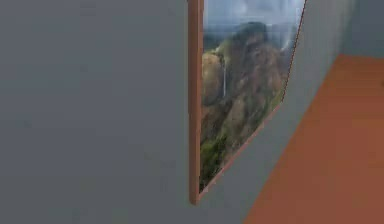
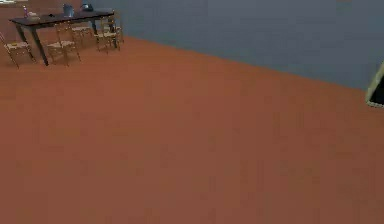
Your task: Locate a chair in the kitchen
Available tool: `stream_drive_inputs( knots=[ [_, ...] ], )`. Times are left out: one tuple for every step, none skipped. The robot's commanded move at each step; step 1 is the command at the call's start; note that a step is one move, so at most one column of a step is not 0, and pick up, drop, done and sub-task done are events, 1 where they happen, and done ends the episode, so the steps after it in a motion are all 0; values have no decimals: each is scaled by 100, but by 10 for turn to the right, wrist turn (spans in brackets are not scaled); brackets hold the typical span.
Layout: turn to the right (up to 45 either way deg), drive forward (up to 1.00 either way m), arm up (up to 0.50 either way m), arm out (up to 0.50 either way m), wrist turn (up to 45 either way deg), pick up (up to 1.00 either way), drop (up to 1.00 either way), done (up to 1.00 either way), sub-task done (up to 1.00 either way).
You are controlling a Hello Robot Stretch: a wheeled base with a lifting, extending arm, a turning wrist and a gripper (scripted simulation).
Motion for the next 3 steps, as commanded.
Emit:
stream_drive_inputs(
  knots=[
    [450,0,0,0,0,0,0,0,0],
    [450,0,0,0,0,0,0,0,0],
    [360,0,0,0,0,0,0,0,0]
  ],
)
